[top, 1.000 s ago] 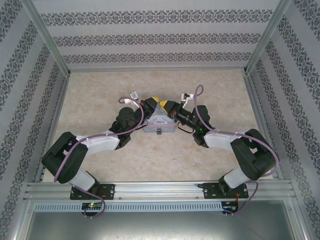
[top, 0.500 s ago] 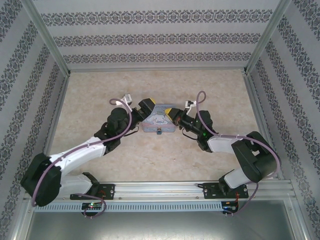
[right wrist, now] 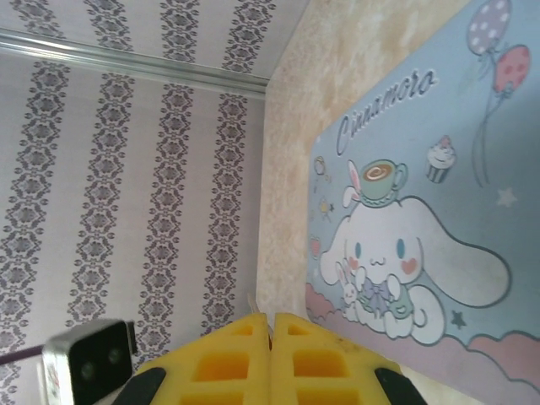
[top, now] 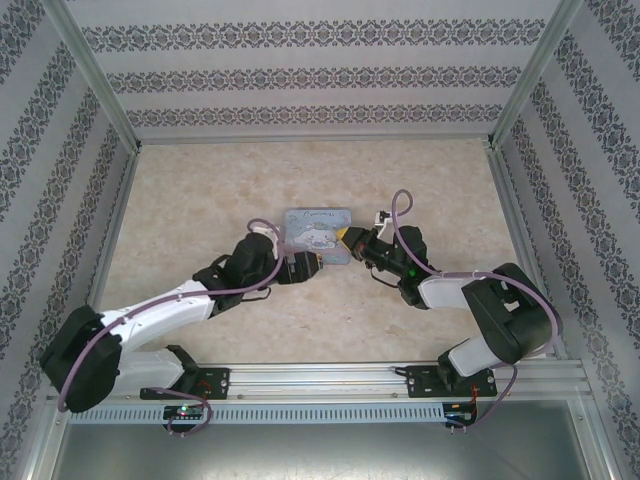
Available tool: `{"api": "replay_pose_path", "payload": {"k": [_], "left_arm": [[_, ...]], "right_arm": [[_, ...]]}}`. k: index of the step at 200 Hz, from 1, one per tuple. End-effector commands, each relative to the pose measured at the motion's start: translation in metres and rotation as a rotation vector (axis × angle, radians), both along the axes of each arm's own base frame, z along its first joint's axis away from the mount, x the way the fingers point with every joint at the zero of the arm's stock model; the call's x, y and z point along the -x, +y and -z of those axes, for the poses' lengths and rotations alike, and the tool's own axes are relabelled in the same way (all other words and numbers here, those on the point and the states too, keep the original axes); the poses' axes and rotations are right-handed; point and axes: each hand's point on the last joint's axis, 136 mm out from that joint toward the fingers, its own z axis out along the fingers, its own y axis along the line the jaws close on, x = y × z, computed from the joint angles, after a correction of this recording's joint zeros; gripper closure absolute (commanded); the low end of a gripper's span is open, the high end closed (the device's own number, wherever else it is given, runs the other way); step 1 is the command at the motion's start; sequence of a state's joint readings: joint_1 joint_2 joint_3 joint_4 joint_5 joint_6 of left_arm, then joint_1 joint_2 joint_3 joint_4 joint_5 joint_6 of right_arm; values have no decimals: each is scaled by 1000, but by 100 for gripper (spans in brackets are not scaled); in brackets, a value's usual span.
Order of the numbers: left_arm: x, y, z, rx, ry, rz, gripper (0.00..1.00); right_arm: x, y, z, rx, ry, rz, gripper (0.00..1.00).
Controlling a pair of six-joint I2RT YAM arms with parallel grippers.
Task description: Unlock the padlock with the key
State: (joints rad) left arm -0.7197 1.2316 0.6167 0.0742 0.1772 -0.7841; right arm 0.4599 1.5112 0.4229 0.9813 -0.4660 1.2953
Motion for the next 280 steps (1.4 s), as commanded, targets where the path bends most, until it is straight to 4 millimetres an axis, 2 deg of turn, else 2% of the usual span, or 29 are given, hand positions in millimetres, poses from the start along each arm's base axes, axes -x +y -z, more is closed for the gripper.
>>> {"api": "replay_pose_path", "payload": {"k": [1,31,102,156,193,280], "left_arm": [[9,-12,17,-61,-30,73,4],[7,-27,29,-84,-62,110,5],[-18,-48,53,-137,-108,135,6],[-40,-52,63,-212,-148,121,6],[-53,-45,75,-249,-154,95,7],[-69,-44,95,-301,-224,81,11]], "right_arm": [[-4,-3,5,26,-22,-3,100],[-7,-5,13,39,-6,5,100],[-18,-7,35,69,32,24,100],[-34,-8,43,65,50,34,100],[-45,-6,42,51,56,33,100],[-47,-6,45,50,69,33,100]]}}
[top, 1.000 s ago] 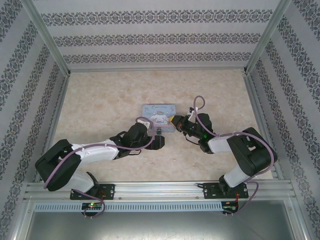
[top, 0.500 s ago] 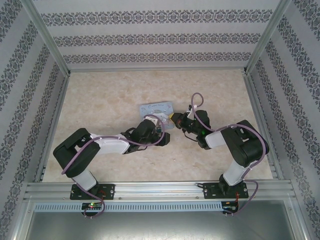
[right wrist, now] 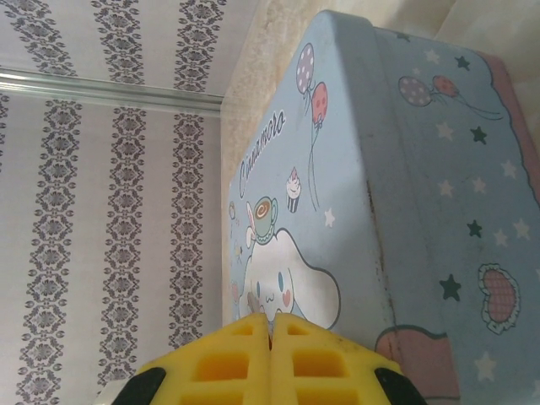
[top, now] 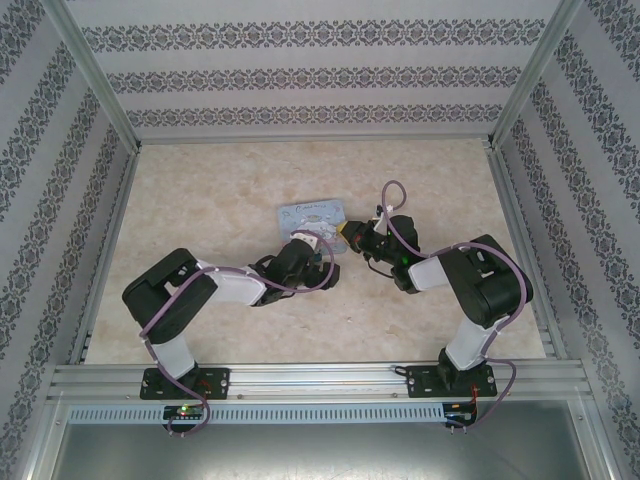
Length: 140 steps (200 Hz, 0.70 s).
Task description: Unlock the padlock with the key
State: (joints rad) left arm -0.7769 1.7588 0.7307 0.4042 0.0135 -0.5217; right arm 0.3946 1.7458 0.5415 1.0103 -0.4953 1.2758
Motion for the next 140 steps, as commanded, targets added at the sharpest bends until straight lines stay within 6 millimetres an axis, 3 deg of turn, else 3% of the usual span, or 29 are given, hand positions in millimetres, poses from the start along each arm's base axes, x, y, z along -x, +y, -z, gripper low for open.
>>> {"api": "replay_pose_path", "payload": {"k": [1,60,97,140], "left_arm": [[-16,-1,3,-20,-74,-3,11],[-30,-17,3,7,-90,5,12],[-33,-29,-18,128,-95,-6,11],[-41,-19,-29,296,-61,-98,11]], "right_arm": [[-4,-1,5,8,2,0,100],[-3,-1,10,13,15,-2,100],[-4,-1,13,14,21,-3,100],[-5,0,15,18,23,-5,100]]}}
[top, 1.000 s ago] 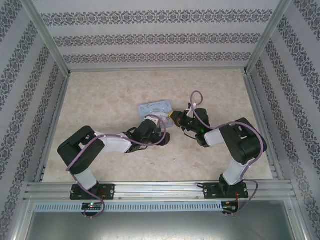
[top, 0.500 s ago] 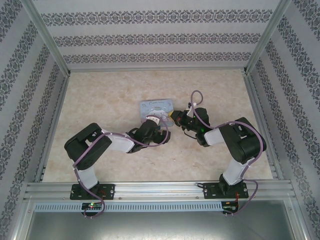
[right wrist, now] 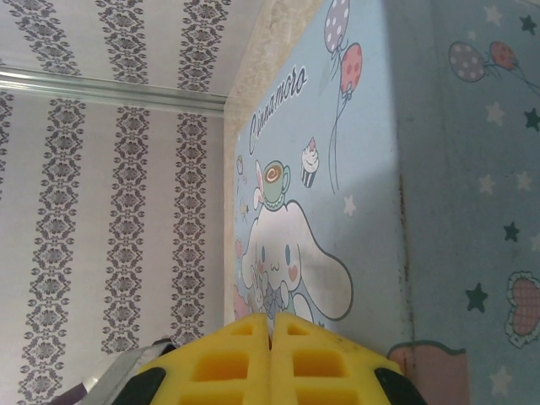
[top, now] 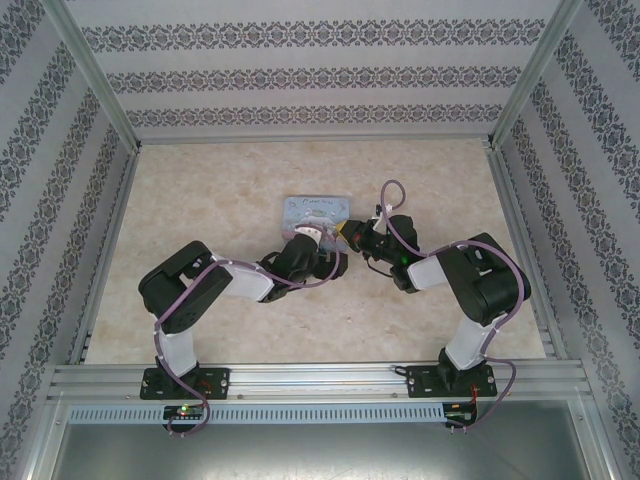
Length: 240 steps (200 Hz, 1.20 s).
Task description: Unlock the padlock with the key
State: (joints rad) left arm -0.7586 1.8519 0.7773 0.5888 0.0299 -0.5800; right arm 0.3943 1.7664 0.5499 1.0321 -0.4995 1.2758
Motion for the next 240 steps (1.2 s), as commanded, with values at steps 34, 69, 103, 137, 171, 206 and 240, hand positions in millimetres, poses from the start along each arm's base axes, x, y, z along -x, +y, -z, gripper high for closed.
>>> {"api": "replay_pose_path", "payload": {"k": [34,69,103,137,171,206,240], "left_arm": [[-15,7,-14,253,32,-87,11],[-12,7,-14,291,51,-96,12],[-9,11,-11,324,68,-118,19],[-7,14,-2,318,88,-137,34],[-7,15,4,326,101,-151,48],[-8,18,8,325,105,-169,54],[-9,20,11,328,113,-189,62]], "right_arm": [[-2,-1,15,20,34,-5,100],[-2,-2,15,21,34,-2,100],[-2,-1,15,20,33,-4,100],[-3,-1,17,21,36,-3,100],[-2,-2,18,23,38,-1,100],[-2,-1,19,22,41,-3,100],[-3,-2,20,22,42,-2,100]]}}
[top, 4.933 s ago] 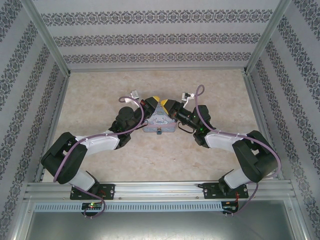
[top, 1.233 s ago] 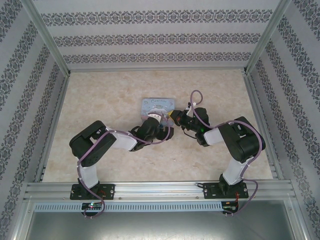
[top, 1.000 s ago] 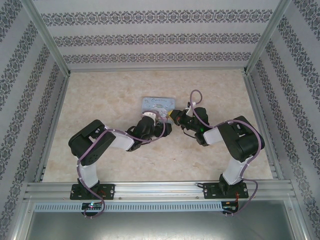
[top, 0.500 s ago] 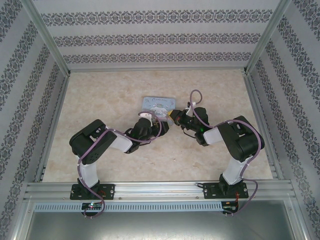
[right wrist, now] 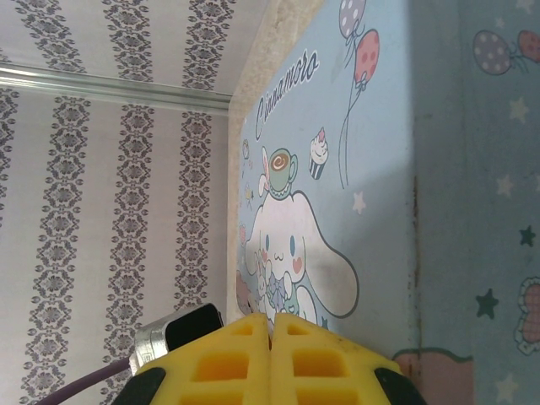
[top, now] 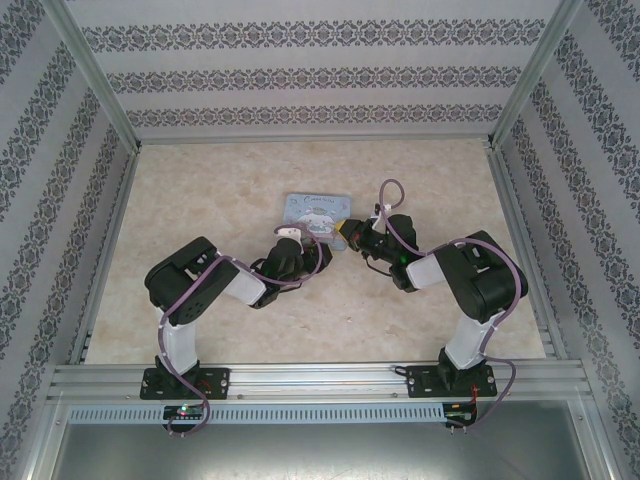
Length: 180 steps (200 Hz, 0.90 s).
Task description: Unlock the padlock with the key
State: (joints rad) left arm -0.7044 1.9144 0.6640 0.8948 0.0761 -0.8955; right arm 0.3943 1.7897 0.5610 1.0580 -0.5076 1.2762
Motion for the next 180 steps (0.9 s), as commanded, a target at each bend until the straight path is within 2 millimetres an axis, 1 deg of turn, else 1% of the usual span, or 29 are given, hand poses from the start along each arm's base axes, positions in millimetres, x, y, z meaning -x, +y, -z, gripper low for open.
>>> {"api": "replay_pose_path", "payload": {"k": [1,29,38,58,92,124,131,146,156,171,180], "left_arm": [[0,5,7,16,16,-22,62],[-1,8,6,32,15,-48,67],[-1,9,6,39,16,-54,69],[-1,11,4,54,16,-70,71],[-1,14,4,76,22,-91,80],[-2,14,3,84,24,-101,81],[-2,14,3,85,25,-104,84],[-3,15,2,90,26,-109,86],[-3,15,2,96,33,-116,90],[-4,12,1,107,56,-117,94],[-4,10,1,101,76,-111,98]], "right_arm": [[0,-4,20,30,54,5,100],[0,-4,20,29,54,6,100],[0,-4,20,29,54,6,100],[0,-4,21,29,55,6,100],[1,-4,21,28,55,4,100],[1,-4,22,28,57,5,100],[1,-4,22,28,58,4,100],[1,-3,21,26,57,3,100],[1,-4,22,27,58,5,100],[0,-3,16,11,51,4,100],[0,-2,10,3,38,2,100]]}}
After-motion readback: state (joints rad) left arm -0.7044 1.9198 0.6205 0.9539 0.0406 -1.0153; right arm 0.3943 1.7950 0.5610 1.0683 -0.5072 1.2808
